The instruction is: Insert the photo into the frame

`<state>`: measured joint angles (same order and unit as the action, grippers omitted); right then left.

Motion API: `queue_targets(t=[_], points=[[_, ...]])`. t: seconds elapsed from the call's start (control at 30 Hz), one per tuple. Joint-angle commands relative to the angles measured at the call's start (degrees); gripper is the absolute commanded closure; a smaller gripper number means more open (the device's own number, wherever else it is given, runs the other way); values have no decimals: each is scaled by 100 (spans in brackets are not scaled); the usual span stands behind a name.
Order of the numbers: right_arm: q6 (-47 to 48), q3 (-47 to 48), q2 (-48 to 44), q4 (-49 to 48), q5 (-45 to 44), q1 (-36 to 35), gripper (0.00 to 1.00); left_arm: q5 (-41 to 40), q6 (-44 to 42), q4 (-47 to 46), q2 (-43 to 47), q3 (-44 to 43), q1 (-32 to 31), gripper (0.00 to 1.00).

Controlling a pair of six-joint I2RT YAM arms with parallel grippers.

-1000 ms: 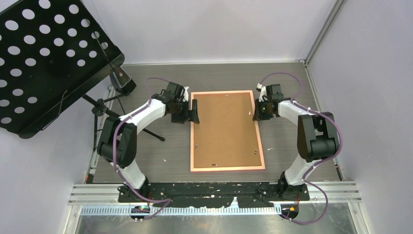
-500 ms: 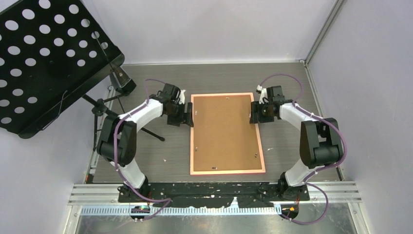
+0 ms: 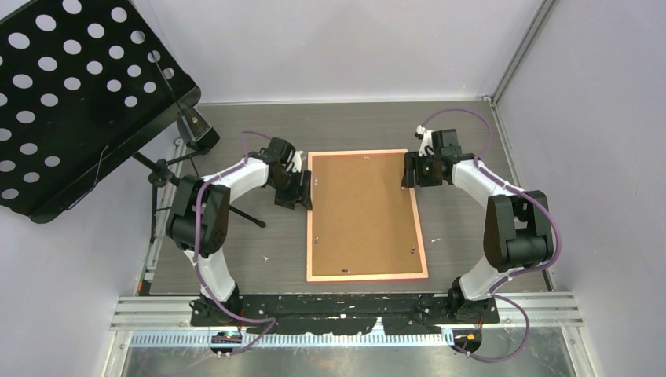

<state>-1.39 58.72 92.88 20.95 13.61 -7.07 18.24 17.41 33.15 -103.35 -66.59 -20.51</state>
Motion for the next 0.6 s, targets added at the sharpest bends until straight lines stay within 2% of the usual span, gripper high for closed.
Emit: queue_targets(t=[0.0,0.33,0.57], points=[[-89,178,-99,-259,-31,-36,36,434,43,-30,-192,-246,-53,39],[-72,105,-108,-477,-19,-30,40,457,155,-63,-336,-318,-229,49],[-36,98,-83,-490,-54,-32,42,109,234,-87,-352,-277,-426,56]])
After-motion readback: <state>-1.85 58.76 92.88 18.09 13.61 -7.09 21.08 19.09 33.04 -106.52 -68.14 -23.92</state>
